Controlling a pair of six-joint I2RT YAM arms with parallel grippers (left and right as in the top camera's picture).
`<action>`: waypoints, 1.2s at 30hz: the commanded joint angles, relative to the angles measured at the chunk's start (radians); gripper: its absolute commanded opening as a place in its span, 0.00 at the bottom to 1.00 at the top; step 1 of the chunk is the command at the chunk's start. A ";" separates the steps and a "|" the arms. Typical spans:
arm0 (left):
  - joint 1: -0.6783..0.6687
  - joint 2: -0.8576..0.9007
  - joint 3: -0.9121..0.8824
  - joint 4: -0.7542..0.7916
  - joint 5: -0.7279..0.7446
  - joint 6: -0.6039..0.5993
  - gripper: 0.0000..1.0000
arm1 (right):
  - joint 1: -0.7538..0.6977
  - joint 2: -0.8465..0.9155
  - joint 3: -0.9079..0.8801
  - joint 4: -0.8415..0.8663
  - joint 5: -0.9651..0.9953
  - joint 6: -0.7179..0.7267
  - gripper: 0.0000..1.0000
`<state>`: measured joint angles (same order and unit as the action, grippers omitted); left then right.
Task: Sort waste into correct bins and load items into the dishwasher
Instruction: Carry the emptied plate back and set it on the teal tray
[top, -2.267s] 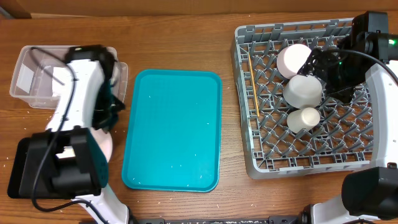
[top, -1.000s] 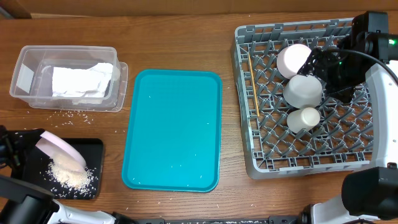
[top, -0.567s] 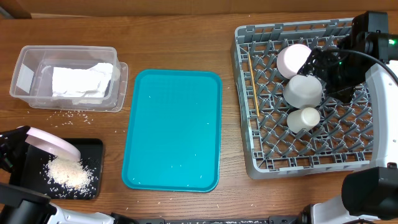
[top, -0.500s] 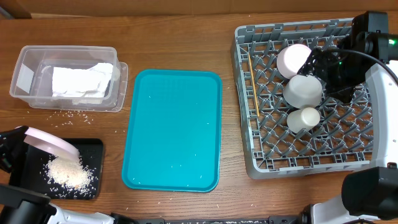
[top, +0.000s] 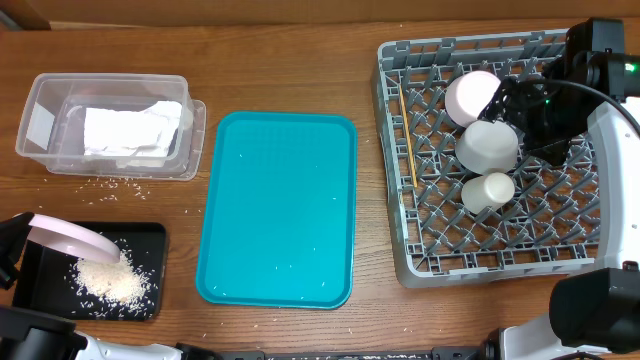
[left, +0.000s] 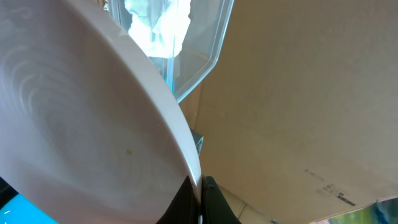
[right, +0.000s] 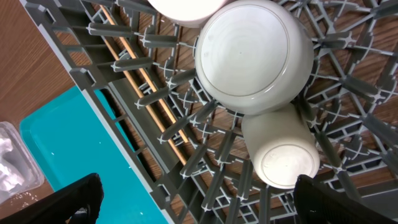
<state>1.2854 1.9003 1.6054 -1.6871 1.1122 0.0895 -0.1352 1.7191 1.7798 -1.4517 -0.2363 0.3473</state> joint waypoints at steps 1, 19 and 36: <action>0.006 0.004 0.004 -0.004 0.004 0.026 0.04 | -0.001 -0.035 0.002 0.003 0.000 0.005 1.00; -0.692 -0.385 -0.052 0.004 -0.394 -0.206 0.04 | -0.001 -0.035 0.002 0.003 0.000 0.005 1.00; -1.959 -0.131 -0.068 0.493 -1.347 -1.035 0.04 | -0.001 -0.035 0.002 0.003 0.000 0.005 1.00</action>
<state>-0.6052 1.6669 1.5440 -1.2236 -0.0505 -0.8368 -0.1352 1.7191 1.7798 -1.4513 -0.2363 0.3470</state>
